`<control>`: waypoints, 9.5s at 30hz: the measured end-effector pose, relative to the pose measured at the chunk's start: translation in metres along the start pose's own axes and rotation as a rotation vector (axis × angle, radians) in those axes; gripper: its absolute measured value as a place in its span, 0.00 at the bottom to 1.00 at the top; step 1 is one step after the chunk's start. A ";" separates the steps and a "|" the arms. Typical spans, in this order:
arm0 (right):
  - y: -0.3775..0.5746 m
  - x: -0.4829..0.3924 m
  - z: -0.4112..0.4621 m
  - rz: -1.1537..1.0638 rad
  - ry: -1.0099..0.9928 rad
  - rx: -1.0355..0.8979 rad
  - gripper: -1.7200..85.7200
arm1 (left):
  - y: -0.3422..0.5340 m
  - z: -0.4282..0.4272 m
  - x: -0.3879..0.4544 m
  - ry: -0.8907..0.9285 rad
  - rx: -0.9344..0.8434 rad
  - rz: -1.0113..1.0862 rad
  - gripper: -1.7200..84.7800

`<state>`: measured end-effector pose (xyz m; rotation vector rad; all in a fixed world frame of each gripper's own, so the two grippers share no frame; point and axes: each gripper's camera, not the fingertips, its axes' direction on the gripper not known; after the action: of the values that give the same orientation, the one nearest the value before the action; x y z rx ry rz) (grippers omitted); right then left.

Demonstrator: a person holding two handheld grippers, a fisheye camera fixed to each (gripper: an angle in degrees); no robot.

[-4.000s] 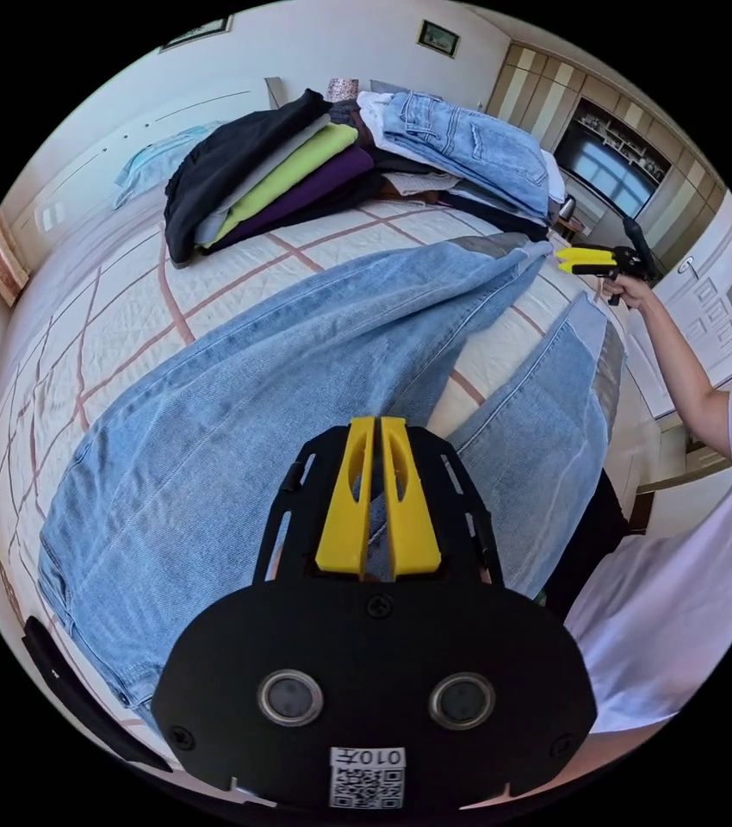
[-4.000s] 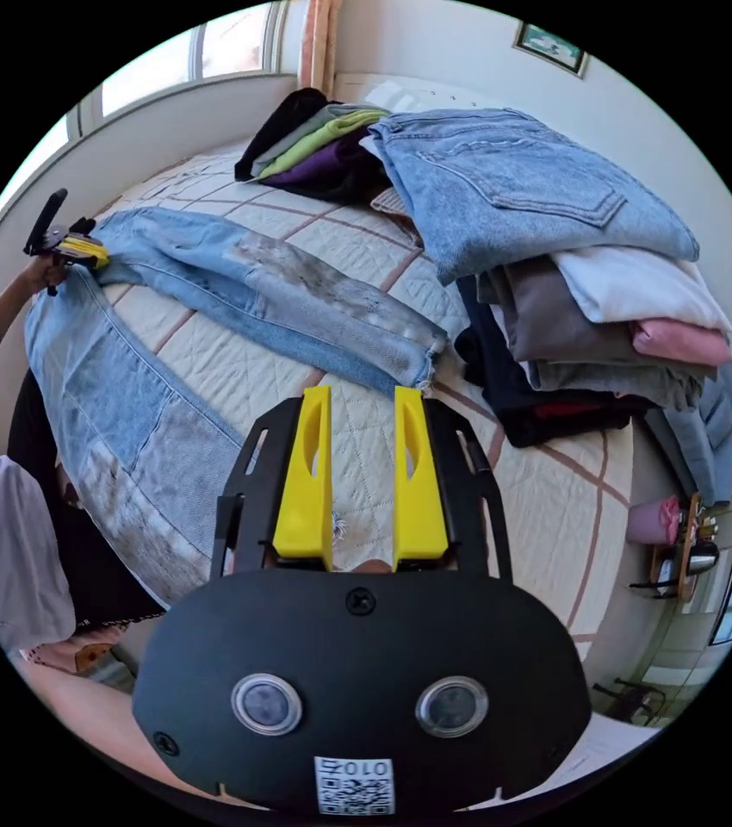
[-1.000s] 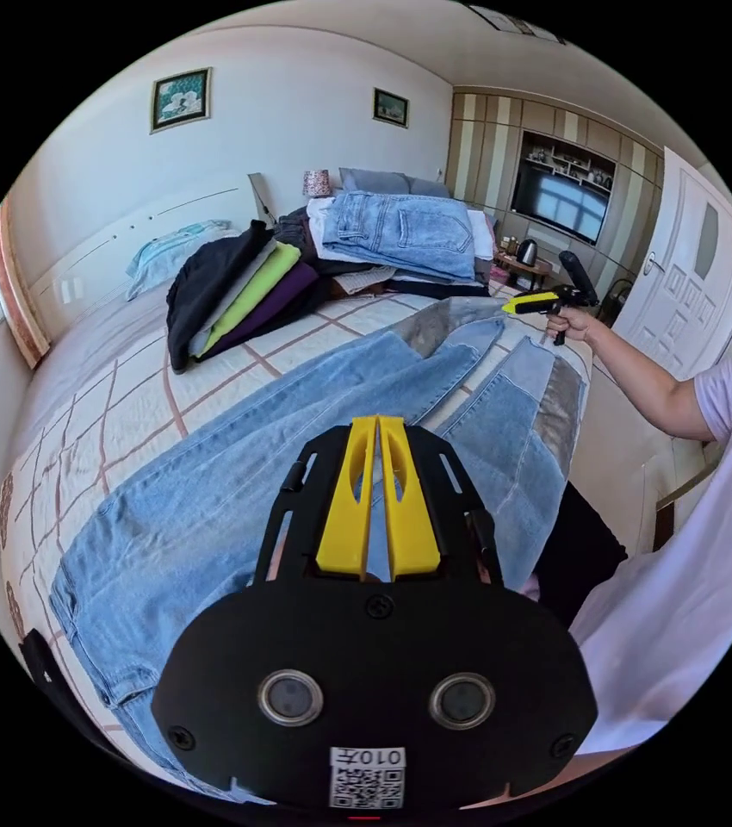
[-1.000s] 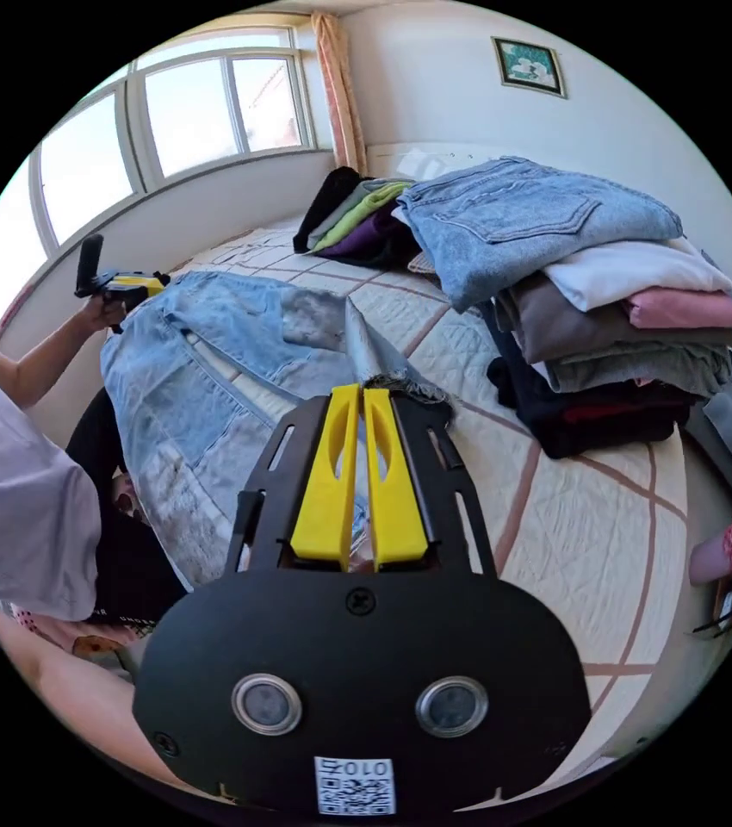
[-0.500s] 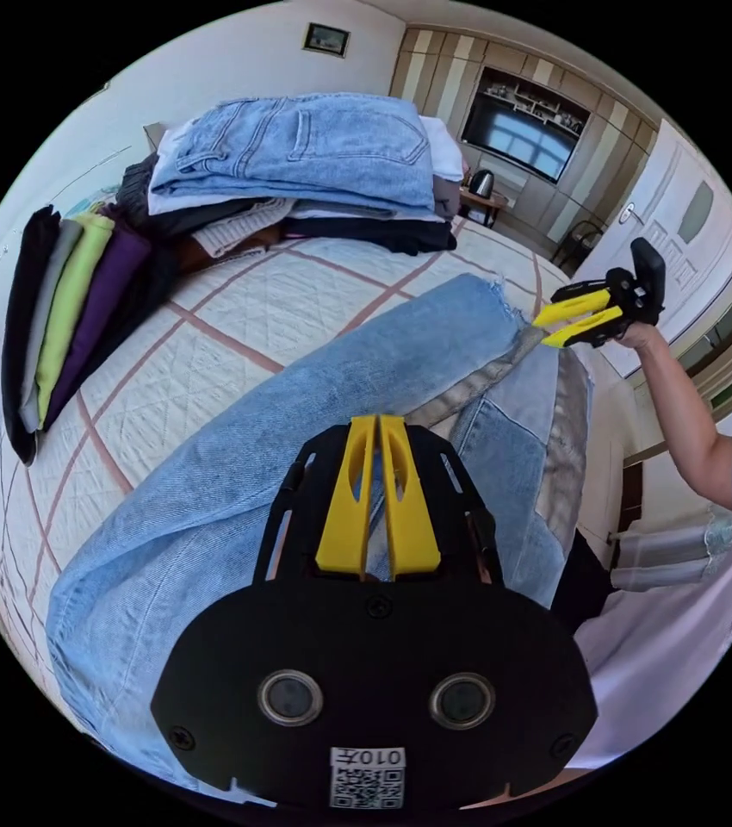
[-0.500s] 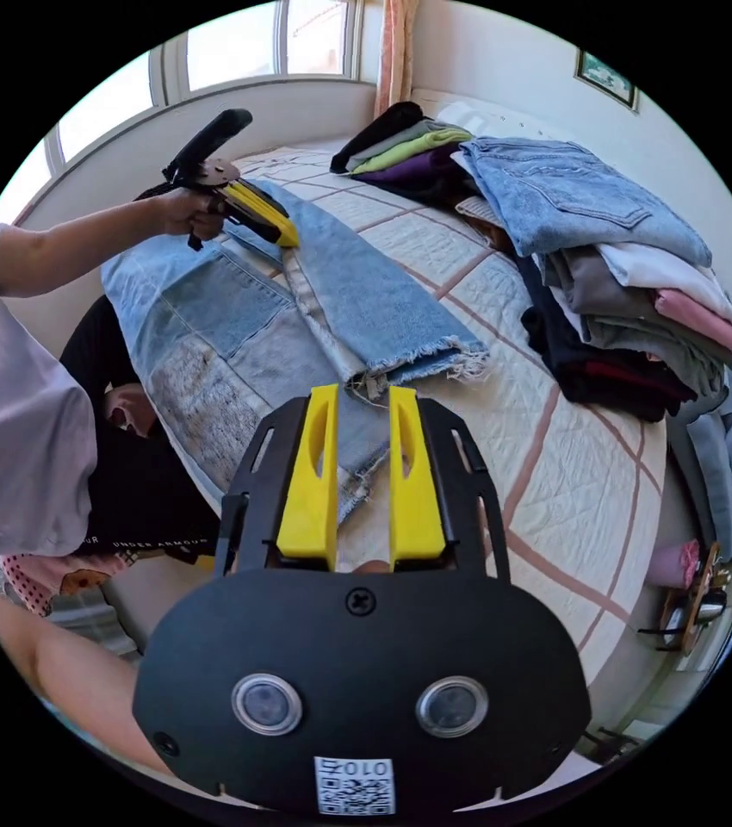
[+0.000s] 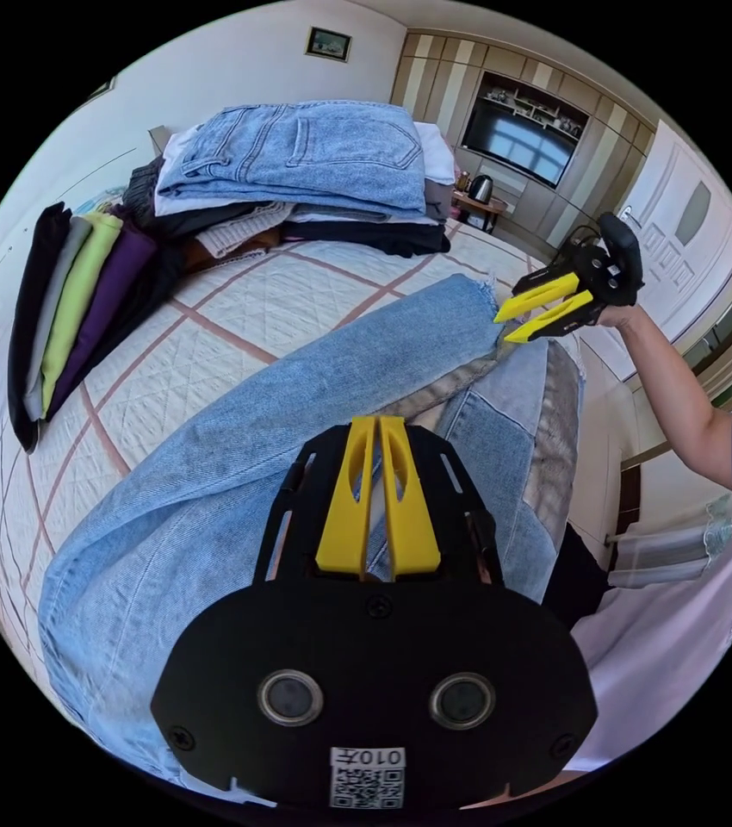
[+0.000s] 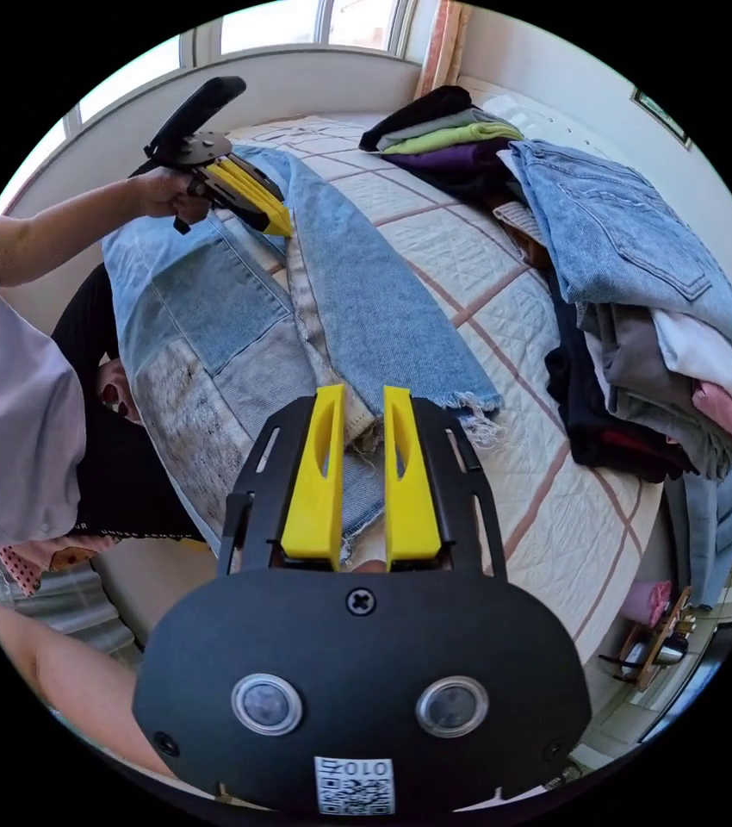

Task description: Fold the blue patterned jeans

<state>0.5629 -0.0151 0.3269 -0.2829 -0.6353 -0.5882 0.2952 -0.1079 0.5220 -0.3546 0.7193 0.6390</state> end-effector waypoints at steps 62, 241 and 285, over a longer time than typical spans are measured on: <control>-0.041 0.058 0.059 0.328 0.021 -0.226 0.10 | 0.279 -0.193 -0.154 -0.095 0.031 -0.580 0.06; -0.102 -0.104 0.164 0.036 0.190 0.113 0.03 | 0.216 -0.411 -0.626 -0.185 -0.295 0.083 0.18; 0.119 -0.252 0.098 0.148 0.126 0.171 0.04 | 0.567 -0.487 0.012 -0.964 0.080 -0.110 0.07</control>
<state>0.4238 0.2287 0.2359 -0.1298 -0.5342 -0.4033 -0.3076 0.0788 0.1211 0.0141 -0.1967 0.5881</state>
